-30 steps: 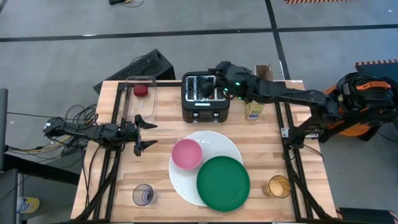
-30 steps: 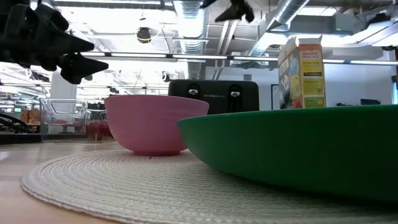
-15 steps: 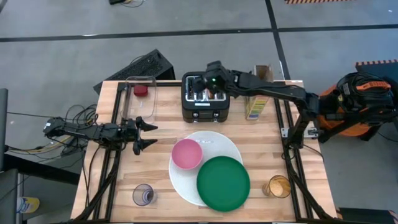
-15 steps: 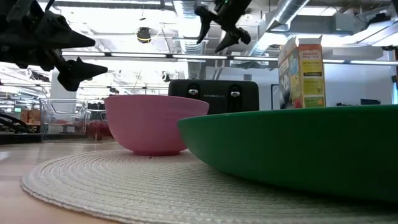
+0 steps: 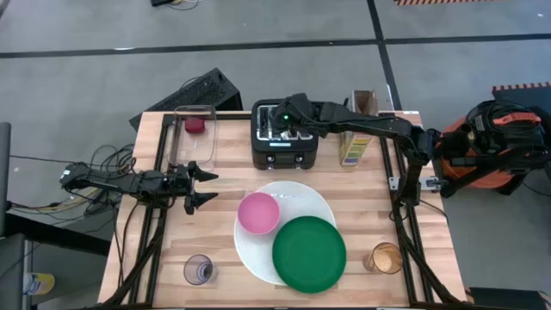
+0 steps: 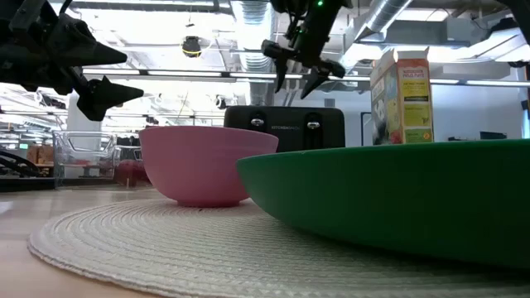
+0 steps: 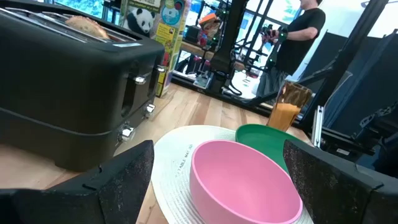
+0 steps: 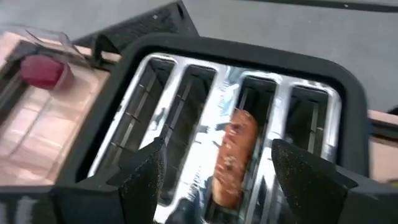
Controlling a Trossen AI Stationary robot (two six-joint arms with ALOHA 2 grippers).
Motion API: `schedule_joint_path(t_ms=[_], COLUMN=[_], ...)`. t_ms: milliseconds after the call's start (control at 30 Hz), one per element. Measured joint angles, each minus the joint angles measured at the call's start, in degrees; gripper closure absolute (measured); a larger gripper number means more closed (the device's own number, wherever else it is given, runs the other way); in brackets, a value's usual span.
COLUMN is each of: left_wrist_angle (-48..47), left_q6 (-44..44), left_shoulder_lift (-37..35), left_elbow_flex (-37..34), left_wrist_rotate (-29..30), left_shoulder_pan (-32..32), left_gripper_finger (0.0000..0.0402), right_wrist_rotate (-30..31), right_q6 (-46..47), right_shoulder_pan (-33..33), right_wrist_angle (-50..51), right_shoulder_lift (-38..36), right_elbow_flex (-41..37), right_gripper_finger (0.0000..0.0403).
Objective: Arrange a breakfast setting
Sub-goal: Put the toasted bagel on the green plate
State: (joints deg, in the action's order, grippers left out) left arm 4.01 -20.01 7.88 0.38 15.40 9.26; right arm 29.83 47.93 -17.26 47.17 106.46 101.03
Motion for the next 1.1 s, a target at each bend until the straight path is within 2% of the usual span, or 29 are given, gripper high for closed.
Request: schedule_joint_path(t_ms=[433, 733, 967, 1100], left_wrist_angle=[0.00, 0.01, 0.00, 0.02], left_q6=[0.15, 0.09, 0.08, 0.09], left_shoulder_lift=[-0.02, -0.02, -0.02, -0.02], left_elbow_flex=[0.00, 0.02, 0.02, 0.00], left_wrist_rotate=[0.01, 0.00, 0.00, 0.01], left_shoulder_pan=[-0.02, -0.02, -0.02, -0.02], left_gripper_finger=[0.0058, 0.0058, 0.0058, 0.0058], right_wrist_rotate=[-0.65, -0.57, -1.69, -1.67], right_q6=[0.70, 1.17, 1.30, 1.28], right_shoulder_pan=[-0.97, -1.39, -2.51, -2.63], right_wrist_angle=[2.07, 1.82, 2.05, 2.15], right_shoulder_lift=[5.14, 5.44, 5.44, 5.44], right_elbow_flex=[-0.20, -0.11, -0.11, -0.11], right_gripper_finger=[0.0110, 0.0115, 0.0133, 0.0160])
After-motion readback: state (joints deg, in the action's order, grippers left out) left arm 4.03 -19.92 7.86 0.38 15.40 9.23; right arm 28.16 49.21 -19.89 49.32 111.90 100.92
